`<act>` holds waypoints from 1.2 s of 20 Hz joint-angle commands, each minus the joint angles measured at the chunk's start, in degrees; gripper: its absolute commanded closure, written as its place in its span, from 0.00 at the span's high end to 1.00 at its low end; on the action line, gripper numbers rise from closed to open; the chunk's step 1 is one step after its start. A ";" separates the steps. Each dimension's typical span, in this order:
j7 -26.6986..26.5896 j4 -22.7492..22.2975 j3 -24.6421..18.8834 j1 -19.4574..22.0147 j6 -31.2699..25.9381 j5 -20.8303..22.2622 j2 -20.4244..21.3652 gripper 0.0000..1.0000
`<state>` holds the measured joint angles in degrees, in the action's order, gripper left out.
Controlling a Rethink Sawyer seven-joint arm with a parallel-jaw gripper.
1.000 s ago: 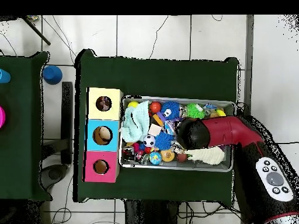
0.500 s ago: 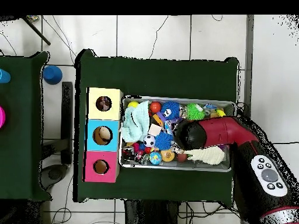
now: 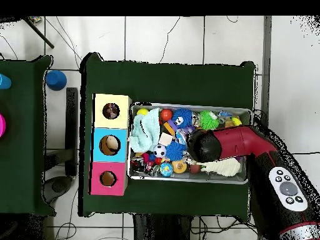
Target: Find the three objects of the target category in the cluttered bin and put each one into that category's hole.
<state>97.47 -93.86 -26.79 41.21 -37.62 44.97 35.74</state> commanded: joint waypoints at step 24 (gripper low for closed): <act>-16.12 -1.14 2.52 2.25 -8.22 7.89 0.71 1.00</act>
<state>97.47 -93.99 -25.78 42.00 -39.26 49.23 36.01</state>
